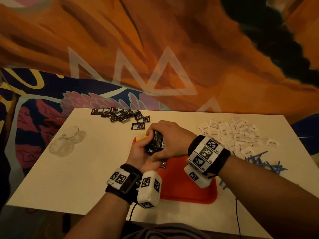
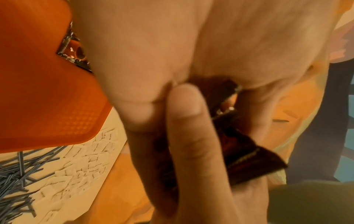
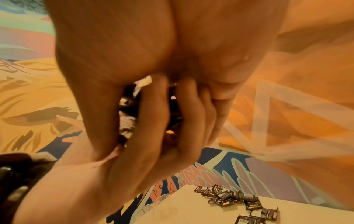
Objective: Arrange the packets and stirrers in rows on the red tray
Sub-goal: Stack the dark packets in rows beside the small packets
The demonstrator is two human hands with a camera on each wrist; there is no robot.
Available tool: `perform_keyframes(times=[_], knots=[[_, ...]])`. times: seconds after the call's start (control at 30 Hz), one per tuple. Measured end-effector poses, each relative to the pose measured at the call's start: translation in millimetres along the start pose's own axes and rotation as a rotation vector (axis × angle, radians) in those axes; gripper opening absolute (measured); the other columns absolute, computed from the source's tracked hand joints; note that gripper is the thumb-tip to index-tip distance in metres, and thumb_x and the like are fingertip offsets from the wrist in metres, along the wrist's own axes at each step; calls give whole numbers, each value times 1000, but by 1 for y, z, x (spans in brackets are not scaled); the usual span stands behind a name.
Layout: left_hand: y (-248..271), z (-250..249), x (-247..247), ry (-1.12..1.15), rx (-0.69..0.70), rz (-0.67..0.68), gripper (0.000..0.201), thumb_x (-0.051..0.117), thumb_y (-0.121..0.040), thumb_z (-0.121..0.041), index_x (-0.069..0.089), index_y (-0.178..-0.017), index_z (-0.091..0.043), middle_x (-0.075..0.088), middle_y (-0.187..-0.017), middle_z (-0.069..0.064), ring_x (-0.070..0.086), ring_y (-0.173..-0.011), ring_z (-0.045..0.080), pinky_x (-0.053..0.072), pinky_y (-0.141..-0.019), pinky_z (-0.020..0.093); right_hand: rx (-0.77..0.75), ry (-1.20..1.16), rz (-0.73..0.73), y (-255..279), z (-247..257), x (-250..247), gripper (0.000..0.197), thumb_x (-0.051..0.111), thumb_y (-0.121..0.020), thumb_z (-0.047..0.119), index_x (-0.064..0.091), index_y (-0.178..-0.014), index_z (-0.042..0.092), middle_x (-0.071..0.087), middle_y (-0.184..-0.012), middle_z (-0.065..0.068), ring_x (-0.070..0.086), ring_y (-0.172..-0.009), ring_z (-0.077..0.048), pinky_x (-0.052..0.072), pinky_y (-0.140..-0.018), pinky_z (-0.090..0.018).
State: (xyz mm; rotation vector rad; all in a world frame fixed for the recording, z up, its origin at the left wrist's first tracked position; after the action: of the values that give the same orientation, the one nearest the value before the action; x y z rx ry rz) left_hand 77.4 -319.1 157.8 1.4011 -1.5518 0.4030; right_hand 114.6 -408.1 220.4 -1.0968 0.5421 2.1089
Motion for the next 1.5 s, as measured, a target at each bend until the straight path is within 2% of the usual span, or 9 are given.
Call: perform_keyframes(times=[0.17,0.33,0.53,0.67,0.9,1.07,1.23,1.4,1.5], knots=[[-3,-7,-9,-102,-36,56,44,89,-64,-26,78,-104,-10,71,-108,14,70,-98,27,54,-89,41,-5,-46,12,-4,5,5,116,89,-59,46,19,-152,35,42,-145,0,39,-130,-18,38,-107,-36],[-4,-24,-15,-144,-85,15,59,77,-69,-50,74,-115,-14,71,-115,14,70,-104,26,51,-96,42,39,-124,-87,-19,11,12,118,89,-54,47,17,-148,44,50,-137,3,49,-122,-15,46,-102,-37],[-6,-47,-33,-123,-156,46,28,69,-83,-29,75,-102,-9,72,-98,14,72,-89,25,59,-76,37,107,-50,-32,-46,22,27,119,87,-58,48,10,-149,44,59,-117,0,55,-109,-19,48,-88,-34],[-11,-64,-52,-252,-295,58,39,77,-66,-9,68,-103,0,69,-95,17,69,-83,28,56,-73,37,149,-14,2,-58,22,41,130,87,-53,59,4,-152,41,27,-154,3,23,-140,-17,28,-113,-37],[-28,-101,-78,-476,-59,-163,28,64,-88,0,64,-115,4,72,-103,21,73,-88,29,60,-68,35,574,-554,-323,-64,-19,62,54,84,-67,47,62,-108,21,67,-109,0,65,-97,-16,53,-92,-41],[-34,-107,-83,-617,103,-248,43,66,-89,2,58,-126,-20,70,-101,10,68,-84,25,56,-72,38,630,-783,-494,-64,-31,76,27,85,-65,30,61,-73,21,65,-78,-9,65,-74,-29,56,-79,-54],[-40,-116,-88,-786,271,-402,10,71,-90,-27,64,-83,-30,52,-70,-4,45,-65,18,41,-58,33,538,-479,-640,-62,-27,58,18,71,-76,8,55,-75,16,53,-63,3,44,-54,-8,40,-52,-16],[-44,-102,-71,-684,218,-394,16,76,-86,-22,63,-94,-17,69,-88,10,66,-77,23,51,-58,31,278,-185,-549,-73,-6,62,19,68,-72,4,62,-84,16,53,-79,3,45,-69,-7,36,-64,-18],[-45,-105,-77,-595,252,-493,22,66,-88,1,67,-96,-18,72,-101,17,70,-96,35,60,-81,48,182,-134,-450,-71,-4,73,21,79,-74,21,70,-93,18,56,-98,2,49,-95,-14,40,-83,-21]])
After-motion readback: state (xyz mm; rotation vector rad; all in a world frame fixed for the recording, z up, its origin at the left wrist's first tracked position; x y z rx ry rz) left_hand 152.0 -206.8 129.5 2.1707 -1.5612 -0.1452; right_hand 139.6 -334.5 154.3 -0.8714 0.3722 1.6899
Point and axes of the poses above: each hand's wrist, its own y-axis away from the middle knuckle, its own x-axis out of the palm, z = x × y, the point moved 5 cm from there along -y, towards the middle knuckle
